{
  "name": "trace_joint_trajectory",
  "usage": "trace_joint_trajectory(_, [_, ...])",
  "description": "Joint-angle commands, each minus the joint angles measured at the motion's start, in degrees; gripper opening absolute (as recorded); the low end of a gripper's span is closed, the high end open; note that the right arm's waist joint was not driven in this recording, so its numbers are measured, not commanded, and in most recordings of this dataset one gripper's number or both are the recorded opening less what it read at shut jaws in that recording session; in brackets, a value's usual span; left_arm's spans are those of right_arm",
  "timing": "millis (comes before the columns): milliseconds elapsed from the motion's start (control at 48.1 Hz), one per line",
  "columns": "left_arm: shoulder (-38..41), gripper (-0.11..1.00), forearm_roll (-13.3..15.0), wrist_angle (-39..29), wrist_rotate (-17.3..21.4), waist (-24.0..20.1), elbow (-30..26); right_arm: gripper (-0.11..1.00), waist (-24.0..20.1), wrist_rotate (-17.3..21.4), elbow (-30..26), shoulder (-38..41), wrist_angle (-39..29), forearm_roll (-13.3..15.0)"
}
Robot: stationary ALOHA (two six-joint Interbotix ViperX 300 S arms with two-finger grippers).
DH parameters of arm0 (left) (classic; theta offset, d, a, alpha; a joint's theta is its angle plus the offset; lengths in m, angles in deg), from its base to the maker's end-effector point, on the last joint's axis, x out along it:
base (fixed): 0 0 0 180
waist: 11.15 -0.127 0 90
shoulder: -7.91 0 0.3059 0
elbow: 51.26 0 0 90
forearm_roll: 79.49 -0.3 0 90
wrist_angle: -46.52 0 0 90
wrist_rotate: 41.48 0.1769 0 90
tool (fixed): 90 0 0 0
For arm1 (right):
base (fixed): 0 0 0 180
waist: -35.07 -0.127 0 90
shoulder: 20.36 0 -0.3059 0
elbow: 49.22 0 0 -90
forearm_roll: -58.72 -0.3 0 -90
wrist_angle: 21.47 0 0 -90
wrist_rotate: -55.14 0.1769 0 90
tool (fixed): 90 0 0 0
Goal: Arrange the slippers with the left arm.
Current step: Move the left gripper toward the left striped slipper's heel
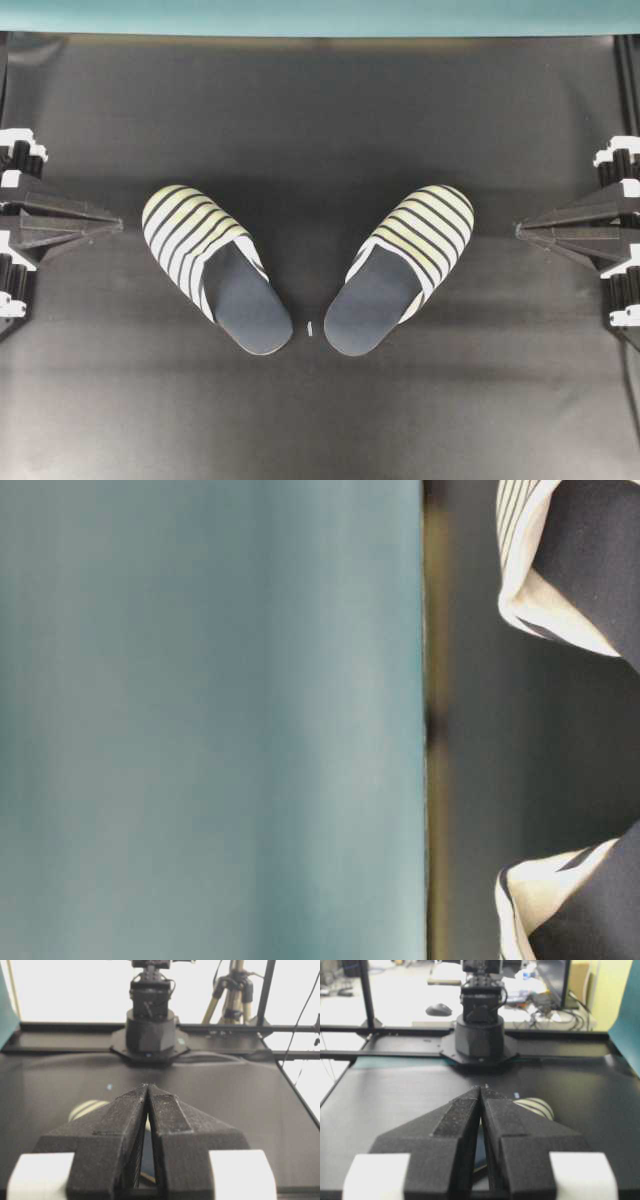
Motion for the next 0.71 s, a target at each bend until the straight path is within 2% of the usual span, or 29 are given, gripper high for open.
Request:
trace_joint_trajectory(0, [1.85,0.05,-2.29,-2.11,-1.58,-0.44,-1.32,0.04,0.0,-1.05,-1.05,0.35,0.79,-0.09])
trace_joint_trajectory(62, [3.16,0.02,-2.29,-5.54,-3.25,-1.14,-3.08,0.08,0.0,-0.88,-0.88,-0.09,0.88,-0.09])
trace_joint_trajectory(146, [5.98,0.0,-2.37,-11.78,-7.12,-2.02,-6.42,0.0,0.0,-0.44,-0.97,-0.35,0.26,-0.09])
trace_joint_trajectory(395, [14.33,0.0,-2.37,-21.45,-16.88,-6.59,-14.24,0.0,0.0,-0.09,-0.88,-0.53,-1.67,-0.18])
trace_joint_trajectory(520, [18.54,0.0,-2.46,-29.71,-22.85,-8.88,-16.96,0.0,0.0,-0.09,-0.53,-0.53,-3.52,-0.18])
trace_joint_trajectory(603, [21.71,0.01,-2.64,-35.51,-23.64,-9.58,-18.46,0.0,0.0,-0.09,-0.35,-0.7,-4.04,-0.18])
trace_joint_trajectory(686, [24.17,0.06,-2.64,-39.02,-23.38,-9.67,-19.95,0.0,0.0,-0.09,-0.09,-0.97,-4.04,-0.18])
